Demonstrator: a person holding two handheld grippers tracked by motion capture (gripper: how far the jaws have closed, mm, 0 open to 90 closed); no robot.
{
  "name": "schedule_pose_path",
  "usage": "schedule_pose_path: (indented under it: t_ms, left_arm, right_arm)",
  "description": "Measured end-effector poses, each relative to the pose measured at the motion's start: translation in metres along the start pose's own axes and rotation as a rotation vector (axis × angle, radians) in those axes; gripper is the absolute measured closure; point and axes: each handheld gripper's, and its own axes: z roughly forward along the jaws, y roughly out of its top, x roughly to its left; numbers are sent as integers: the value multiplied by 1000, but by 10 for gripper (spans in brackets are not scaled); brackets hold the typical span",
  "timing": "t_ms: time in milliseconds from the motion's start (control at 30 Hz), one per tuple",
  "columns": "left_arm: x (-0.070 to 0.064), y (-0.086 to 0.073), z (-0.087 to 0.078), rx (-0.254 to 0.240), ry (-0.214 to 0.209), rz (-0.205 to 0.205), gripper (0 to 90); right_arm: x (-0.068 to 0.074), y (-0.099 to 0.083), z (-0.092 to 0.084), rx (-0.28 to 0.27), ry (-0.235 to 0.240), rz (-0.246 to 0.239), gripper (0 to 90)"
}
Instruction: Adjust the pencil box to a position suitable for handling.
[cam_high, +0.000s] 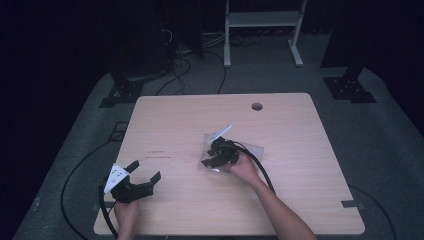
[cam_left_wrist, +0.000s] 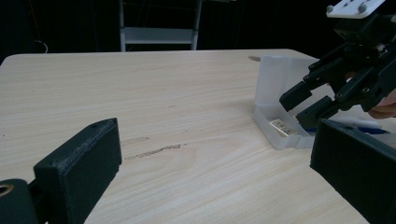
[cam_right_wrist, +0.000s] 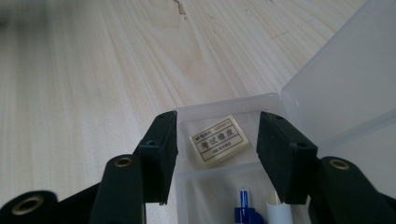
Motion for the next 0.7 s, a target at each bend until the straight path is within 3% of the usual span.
schedule_pose_path:
  t_ms: [700]
  left_arm:
    - [0, 0, 2, 6, -3, 6, 11]
  right_arm:
    - [6, -2, -24, -34, 30, -28, 414]
